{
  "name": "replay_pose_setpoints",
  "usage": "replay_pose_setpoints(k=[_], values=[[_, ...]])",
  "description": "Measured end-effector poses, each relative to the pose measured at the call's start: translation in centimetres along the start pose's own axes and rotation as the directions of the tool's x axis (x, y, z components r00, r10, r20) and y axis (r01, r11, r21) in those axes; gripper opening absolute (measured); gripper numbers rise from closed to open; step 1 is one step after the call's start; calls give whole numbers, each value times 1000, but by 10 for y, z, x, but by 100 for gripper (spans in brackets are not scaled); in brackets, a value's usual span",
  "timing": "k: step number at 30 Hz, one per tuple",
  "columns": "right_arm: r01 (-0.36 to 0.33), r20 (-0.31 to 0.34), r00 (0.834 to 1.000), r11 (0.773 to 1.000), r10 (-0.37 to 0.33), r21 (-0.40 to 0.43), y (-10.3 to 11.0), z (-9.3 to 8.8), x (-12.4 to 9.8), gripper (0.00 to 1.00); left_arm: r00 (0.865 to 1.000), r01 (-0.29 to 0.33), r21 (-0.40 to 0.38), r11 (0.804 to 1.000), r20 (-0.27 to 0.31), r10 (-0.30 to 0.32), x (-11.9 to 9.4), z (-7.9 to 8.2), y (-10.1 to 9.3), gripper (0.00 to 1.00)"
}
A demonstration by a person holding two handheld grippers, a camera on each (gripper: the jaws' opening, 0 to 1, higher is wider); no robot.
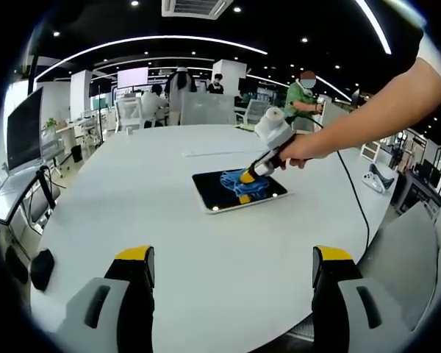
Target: Wipe the mirror surface with the cleaning cloth until all visible marks leave the cleaned area.
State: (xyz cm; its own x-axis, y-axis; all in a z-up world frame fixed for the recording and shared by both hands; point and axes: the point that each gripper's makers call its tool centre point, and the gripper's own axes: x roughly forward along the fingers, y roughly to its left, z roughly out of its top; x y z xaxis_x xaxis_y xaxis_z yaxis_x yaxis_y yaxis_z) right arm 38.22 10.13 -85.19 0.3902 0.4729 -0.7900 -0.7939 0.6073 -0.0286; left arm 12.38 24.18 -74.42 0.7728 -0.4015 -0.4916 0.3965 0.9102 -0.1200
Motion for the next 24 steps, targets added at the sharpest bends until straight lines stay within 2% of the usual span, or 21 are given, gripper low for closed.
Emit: replay_pose_setpoints(k=[9,24], values=[[9,-2,1000,1000,-9,10,-2,-6,-7,3,1000,2,0,1000,1,-2,1,0,0,90],[31,-13,999,999,-31,28,-19,-19,-14,3,1000,6,0,1000,3,-6,1,1,-2,90]])
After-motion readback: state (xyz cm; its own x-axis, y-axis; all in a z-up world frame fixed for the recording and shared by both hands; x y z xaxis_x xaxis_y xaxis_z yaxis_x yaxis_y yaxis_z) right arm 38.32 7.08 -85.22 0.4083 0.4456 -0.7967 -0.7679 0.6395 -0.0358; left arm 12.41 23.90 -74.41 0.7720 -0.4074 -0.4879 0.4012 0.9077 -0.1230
